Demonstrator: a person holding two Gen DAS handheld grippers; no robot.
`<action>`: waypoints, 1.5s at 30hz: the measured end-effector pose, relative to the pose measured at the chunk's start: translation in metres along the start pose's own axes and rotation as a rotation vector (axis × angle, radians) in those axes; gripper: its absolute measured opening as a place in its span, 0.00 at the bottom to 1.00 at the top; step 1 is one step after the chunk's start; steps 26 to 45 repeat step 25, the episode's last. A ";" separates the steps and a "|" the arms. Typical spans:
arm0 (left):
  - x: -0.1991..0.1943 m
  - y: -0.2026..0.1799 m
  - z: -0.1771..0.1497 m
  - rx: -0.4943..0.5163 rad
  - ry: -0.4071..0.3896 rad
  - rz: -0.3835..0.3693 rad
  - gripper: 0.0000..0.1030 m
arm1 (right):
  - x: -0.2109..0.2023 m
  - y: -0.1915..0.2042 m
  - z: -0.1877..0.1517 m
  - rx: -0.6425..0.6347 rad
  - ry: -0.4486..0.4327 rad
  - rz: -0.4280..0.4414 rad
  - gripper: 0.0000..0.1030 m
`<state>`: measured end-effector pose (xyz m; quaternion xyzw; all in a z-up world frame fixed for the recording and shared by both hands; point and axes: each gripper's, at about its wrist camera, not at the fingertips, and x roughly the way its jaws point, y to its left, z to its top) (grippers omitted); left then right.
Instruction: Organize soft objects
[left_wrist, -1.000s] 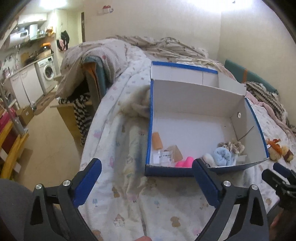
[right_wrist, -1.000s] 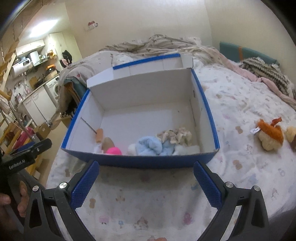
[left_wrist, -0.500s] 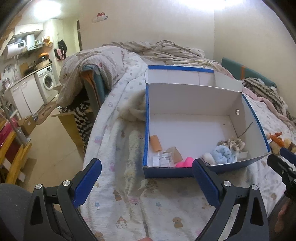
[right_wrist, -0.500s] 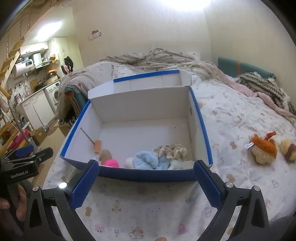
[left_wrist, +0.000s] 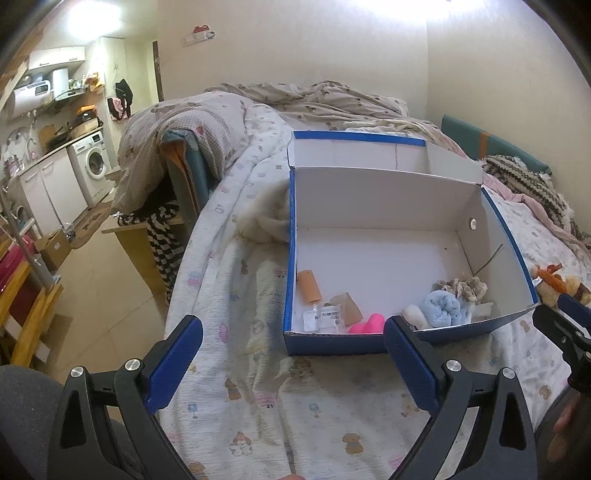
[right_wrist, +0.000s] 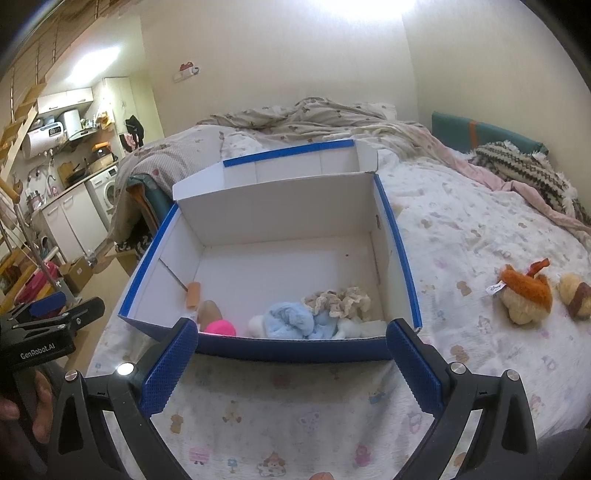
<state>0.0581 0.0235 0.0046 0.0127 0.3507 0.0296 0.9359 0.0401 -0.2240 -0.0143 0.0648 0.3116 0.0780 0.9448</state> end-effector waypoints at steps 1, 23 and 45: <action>0.000 0.000 0.000 0.001 0.000 0.000 0.95 | 0.000 0.000 0.000 0.001 -0.001 0.000 1.00; 0.002 -0.002 0.000 0.000 0.002 -0.009 0.95 | -0.001 -0.001 0.001 0.008 -0.005 0.004 1.00; 0.002 -0.003 0.000 0.004 0.001 -0.018 0.95 | -0.002 -0.001 0.001 0.011 -0.008 0.005 1.00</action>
